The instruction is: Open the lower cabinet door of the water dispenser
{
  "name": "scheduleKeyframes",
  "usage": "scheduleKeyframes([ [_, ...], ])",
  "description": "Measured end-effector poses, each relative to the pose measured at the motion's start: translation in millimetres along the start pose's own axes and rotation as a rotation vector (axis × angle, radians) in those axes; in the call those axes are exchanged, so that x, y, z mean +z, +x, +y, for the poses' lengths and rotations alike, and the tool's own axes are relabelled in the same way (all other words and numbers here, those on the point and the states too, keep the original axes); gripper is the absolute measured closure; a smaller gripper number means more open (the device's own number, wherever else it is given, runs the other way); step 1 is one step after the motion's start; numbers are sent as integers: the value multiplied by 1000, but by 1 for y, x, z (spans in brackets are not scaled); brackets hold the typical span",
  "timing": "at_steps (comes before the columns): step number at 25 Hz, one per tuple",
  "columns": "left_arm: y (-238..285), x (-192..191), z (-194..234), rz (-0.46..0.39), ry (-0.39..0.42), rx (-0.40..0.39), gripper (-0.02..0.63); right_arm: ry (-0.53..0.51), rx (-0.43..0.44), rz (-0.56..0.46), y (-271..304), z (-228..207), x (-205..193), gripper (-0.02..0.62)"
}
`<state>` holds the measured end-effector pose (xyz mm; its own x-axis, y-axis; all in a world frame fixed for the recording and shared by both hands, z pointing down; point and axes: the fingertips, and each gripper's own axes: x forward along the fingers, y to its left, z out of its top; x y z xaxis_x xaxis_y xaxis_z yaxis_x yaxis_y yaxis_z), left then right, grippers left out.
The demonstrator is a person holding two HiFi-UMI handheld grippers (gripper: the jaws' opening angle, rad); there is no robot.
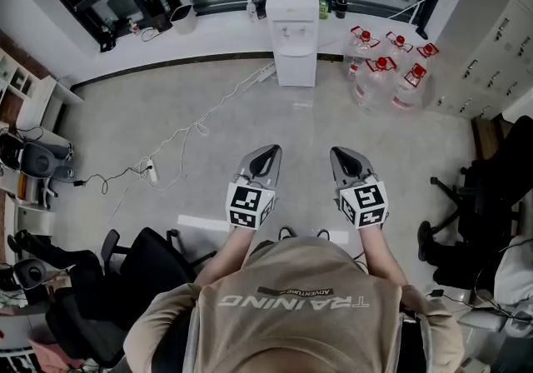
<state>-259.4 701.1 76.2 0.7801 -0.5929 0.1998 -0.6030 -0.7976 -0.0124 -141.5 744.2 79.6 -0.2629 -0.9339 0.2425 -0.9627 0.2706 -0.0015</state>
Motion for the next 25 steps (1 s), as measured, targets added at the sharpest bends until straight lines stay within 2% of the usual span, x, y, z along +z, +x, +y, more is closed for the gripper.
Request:
scheduleKeyframes([
  [10, 7, -16, 43, -4, -4, 9, 606, 35, -56, 30, 32, 5, -9, 588],
  [13, 13, -29, 53, 19, -33, 10, 606, 38, -91, 53, 40, -2, -16, 588],
  [20, 35, -40, 54, 58, -68, -40, 606, 66, -124, 107, 44, -24, -30, 588],
  [25, 80, -31, 37, 66, -56, -90, 606, 69, -96, 112, 62, -57, -36, 588],
])
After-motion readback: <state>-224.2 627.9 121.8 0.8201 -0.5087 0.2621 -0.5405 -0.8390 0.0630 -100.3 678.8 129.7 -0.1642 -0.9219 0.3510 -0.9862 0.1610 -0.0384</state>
